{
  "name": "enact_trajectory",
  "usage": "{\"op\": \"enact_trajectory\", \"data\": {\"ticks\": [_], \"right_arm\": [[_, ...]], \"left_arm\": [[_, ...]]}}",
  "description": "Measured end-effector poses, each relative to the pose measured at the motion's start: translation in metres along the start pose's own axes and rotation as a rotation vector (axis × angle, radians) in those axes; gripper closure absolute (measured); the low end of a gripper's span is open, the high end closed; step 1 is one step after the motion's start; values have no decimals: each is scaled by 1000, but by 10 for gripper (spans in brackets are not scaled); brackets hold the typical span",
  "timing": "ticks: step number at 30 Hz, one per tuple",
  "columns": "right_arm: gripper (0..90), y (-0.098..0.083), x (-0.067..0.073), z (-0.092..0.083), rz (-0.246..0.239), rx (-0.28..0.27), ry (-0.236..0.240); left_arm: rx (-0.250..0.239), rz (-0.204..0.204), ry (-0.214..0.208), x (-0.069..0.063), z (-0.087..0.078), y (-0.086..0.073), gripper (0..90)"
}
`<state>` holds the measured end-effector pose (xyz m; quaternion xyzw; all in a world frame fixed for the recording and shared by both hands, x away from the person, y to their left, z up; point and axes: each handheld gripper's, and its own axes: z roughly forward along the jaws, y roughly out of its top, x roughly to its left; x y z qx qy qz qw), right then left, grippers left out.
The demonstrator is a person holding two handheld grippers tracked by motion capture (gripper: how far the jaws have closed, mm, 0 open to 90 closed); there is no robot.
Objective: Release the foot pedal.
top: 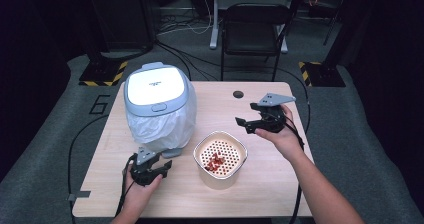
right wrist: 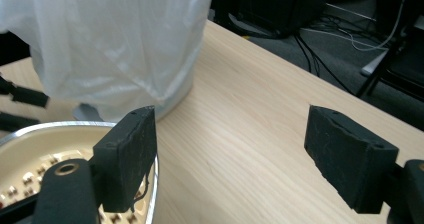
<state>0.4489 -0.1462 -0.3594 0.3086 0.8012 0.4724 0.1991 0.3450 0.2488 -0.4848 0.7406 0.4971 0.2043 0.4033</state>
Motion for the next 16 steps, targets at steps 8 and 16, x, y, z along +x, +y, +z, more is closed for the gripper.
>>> {"op": "enact_trajectory", "data": {"ticks": [8, 16], "right_arm": [[213, -35, -9, -6, 37, 32, -58], [213, -72, -13, -15, 66, 64, -125]], "left_arm": [[11, -50, 28, 22, -10, -10, 417], [9, -117, 94, 49, -12, -17, 392]]}}
